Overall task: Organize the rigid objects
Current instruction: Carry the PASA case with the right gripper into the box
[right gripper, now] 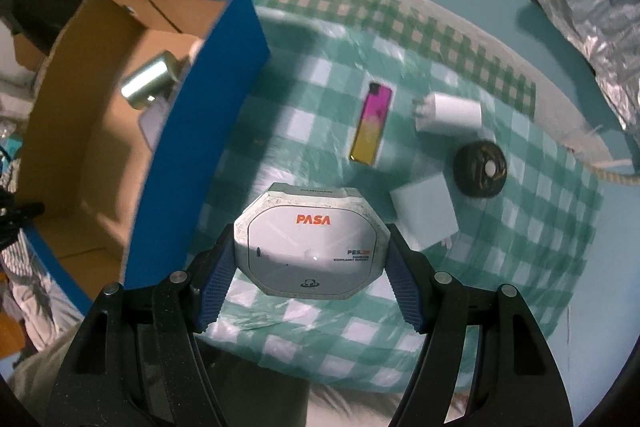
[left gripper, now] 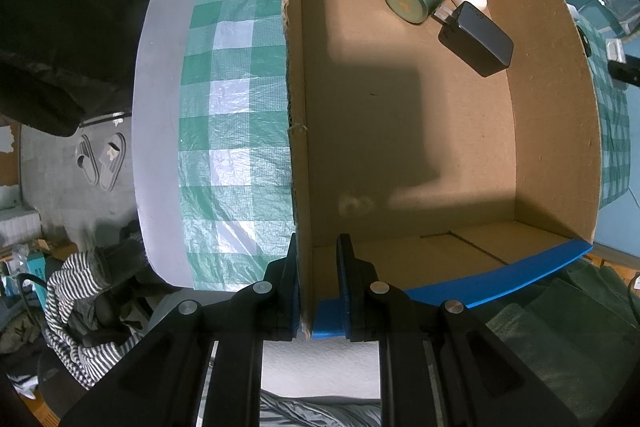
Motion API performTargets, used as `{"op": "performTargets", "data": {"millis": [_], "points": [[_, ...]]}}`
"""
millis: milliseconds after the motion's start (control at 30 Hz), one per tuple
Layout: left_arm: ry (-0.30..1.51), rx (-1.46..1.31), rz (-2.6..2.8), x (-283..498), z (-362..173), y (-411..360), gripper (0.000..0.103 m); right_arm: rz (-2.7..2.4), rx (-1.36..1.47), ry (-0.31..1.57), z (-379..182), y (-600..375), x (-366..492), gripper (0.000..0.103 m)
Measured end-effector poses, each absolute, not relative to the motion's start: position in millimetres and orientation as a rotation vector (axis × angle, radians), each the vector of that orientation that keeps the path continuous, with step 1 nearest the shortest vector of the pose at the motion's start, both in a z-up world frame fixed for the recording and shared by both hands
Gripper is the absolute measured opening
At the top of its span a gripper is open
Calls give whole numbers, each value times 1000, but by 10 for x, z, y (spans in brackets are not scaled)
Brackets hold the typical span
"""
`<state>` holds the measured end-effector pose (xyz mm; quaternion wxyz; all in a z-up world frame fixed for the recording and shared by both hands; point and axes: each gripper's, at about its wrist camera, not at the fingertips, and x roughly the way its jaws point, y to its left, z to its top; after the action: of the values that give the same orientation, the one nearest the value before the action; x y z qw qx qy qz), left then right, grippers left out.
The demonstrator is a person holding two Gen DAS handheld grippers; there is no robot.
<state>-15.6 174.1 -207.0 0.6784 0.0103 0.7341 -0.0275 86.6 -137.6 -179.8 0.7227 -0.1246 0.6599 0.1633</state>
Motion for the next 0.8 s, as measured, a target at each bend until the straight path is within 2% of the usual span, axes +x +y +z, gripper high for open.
{"op": "performTargets", "data": {"millis": [500, 800], "points": [[1647, 28, -58, -160, -2055, 1730, 15, 525, -346, 1358, -1389, -788, 923, 71], [1644, 25, -58, -173, -2039, 1725, 15, 644, -463, 1339, -1469, -253, 821, 71]]}}
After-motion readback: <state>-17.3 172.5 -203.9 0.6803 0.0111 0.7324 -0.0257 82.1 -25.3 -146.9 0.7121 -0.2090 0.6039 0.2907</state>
